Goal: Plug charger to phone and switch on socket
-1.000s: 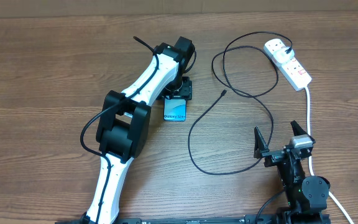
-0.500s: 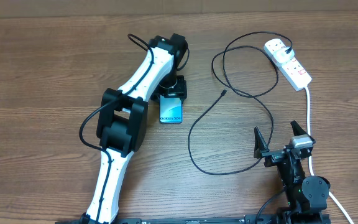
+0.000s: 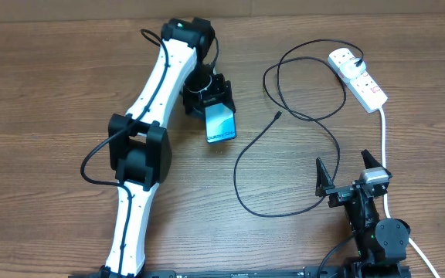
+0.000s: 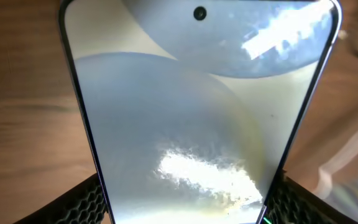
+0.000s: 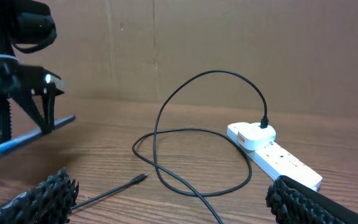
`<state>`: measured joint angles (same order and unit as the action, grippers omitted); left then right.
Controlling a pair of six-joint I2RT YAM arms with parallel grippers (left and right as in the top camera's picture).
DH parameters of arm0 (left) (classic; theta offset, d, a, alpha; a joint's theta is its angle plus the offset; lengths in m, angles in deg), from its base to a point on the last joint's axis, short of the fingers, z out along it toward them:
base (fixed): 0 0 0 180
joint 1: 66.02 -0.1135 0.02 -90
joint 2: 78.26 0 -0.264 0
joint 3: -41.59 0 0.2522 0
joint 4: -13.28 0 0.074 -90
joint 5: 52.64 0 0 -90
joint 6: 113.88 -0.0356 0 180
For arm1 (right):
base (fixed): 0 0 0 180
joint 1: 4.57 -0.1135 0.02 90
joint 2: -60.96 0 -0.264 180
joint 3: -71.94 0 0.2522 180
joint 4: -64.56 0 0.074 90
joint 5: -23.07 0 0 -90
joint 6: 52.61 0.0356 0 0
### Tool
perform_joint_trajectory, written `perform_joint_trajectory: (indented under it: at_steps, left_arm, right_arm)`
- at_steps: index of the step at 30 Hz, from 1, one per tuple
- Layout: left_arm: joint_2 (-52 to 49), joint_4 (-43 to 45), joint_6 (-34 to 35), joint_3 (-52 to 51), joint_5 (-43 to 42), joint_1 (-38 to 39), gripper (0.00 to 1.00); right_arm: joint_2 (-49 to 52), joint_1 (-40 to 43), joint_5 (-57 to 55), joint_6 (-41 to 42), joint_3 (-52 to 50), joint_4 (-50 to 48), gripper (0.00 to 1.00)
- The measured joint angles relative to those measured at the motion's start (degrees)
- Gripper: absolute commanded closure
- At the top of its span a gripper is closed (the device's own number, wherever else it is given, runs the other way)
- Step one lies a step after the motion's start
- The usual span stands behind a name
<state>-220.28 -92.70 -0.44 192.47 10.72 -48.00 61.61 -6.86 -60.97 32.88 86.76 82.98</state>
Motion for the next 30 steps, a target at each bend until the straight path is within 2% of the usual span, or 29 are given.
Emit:
perform_joint_trajectory:
  at_steps: [3, 7, 12, 15, 17, 20, 22, 23, 24, 27, 30]
  left_arm:
    - [0.0, -1.4, -1.1, 0.2, -8.3, -1.8, 0.31]
    - [0.0, -2.2, -3.1, 0.2, -20.5, -4.4, 0.29]
    - [0.0, -2.0, -4.2, 0.2, -33.4, -5.7, 0.28]
    - [0.0, -2.0, -4.2, 0.2, -39.1, -5.7, 0.28]
    - [0.0, -2.0, -4.4, 0.2, -42.9, -5.7, 0.29]
    - [0.0, -2.0, -4.4, 0.2, -49.7, -5.7, 0.29]
    - [0.0, -2.0, -4.4, 0.2, -54.3, -5.7, 0.29]
    - [0.0, -2.0, -4.3, 0.2, -55.7, -5.8, 0.3]
    - [0.0, -2.0, -4.2, 0.2, -56.6, -5.8, 0.3]
    - [0.0, -1.9, -3.8, 0.2, -59.1, -6.5, 0.3]
    - [0.0, -1.9, -2.9, 0.2, -60.0, -7.5, 0.3]
  right_arm:
    - [0.0, 0.0, 0.0, 0.0, 0.0, 0.0, 0.0]
    - [0.0, 0.0, 0.9, 0.3, 0.0, -1.0, 0.0]
    - [0.2, 0.0, 19.1, 6.9, 0.0, -17.4, 0.0]
    - [0.2, 0.0, 25.4, 11.0, 0.0, -25.2, 0.0]
    - [0.1, 0.0, 28.2, 14.4, 0.0, -26.9, 0.0]
    - [0.2, 0.0, 30.1, 18.0, 1.9, -21.0, 0.0]
    - [1.2, 0.0, 29.6, 19.3, 7.1, -10.0, 0.0]
    - [2.4, 0.0, 28.4, 18.3, 11.6, 0.4, 0.0]
    - [4.5, 0.0, 27.3, 17.5, 15.5, 5.4, 0.0]
    - [16.5, 0.0, 20.7, 11.8, 34.1, 24.9, 0.0]
    - [25.7, 0.0, 21.1, 9.2, 41.2, 27.9, 0.0]
